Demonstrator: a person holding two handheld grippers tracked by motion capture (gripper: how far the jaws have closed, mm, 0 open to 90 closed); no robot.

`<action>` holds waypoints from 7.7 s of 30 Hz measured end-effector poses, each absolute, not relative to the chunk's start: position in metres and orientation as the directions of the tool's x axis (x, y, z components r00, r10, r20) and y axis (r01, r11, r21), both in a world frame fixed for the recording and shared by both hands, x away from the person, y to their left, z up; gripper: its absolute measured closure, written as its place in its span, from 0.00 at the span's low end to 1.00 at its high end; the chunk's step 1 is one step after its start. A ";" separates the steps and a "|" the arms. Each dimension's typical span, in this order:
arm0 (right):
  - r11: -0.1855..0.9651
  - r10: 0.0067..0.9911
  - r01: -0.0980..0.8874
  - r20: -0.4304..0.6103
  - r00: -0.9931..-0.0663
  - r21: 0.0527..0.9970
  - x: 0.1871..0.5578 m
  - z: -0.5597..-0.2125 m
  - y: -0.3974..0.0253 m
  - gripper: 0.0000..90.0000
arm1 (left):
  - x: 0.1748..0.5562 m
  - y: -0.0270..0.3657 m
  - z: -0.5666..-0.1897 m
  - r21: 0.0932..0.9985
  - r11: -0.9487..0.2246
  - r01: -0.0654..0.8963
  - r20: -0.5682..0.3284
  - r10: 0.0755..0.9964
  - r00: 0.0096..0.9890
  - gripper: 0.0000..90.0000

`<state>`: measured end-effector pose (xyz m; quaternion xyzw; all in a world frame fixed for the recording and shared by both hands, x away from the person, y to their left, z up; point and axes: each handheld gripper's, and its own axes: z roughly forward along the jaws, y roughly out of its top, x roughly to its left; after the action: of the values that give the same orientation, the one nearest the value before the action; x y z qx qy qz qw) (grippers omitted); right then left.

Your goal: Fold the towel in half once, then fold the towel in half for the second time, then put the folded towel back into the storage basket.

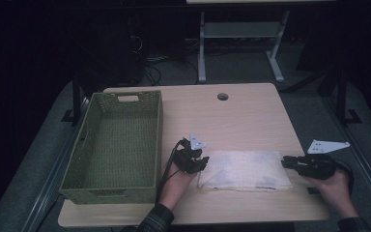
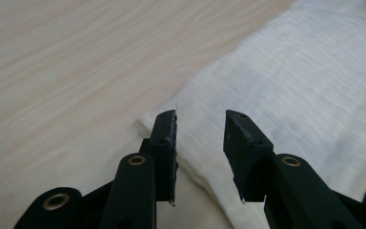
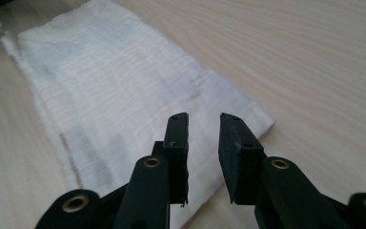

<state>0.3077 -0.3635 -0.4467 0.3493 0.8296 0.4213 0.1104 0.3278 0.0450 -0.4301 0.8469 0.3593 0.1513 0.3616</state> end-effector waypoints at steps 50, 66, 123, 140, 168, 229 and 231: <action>0.375 0.720 0.508 0.102 -0.686 0.775 0.405 -0.458 -0.357 0.97 | 0.383 0.053 -0.438 0.734 -0.411 0.541 0.009 0.802 0.597 0.97; 0.388 0.689 0.452 0.073 -0.721 0.803 0.368 -0.440 -0.366 0.97 | 0.353 0.056 -0.416 0.783 -0.421 0.457 0.036 0.765 0.643 0.97; 0.414 0.638 0.475 0.124 -0.760 0.776 0.280 -0.447 -0.382 0.90 | 0.284 0.050 -0.424 0.713 -0.522 0.469 0.002 0.670 0.743 0.91; 0.519 0.604 0.511 0.129 -0.787 0.686 0.287 -0.467 -0.363 0.98 | 0.285 0.045 -0.420 0.726 -0.512 0.458 -0.020 0.650 0.759 0.91; 0.527 0.648 0.514 0.071 -0.758 0.677 0.340 -0.468 -0.349 1.00 | 0.302 0.043 -0.438 0.684 -0.541 0.490 -0.063 0.626 0.778 0.50; 0.487 0.564 0.437 0.110 -0.818 0.756 0.452 -0.452 -0.264 0.67 | 0.313 0.038 -0.453 0.591 -0.627 0.508 -0.097 0.570 0.816 0.97; 0.492 0.557 0.434 0.111 -0.823 0.755 0.452 -0.452 -0.263 0.66 | 0.307 0.035 -0.454 0.593 -0.639 0.490 -0.103 0.543 0.833 0.97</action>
<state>0.4519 -0.2631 -0.4524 0.2878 0.8604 0.4140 0.0741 0.3071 0.0347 -0.4538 0.9042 0.2857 0.0425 0.3147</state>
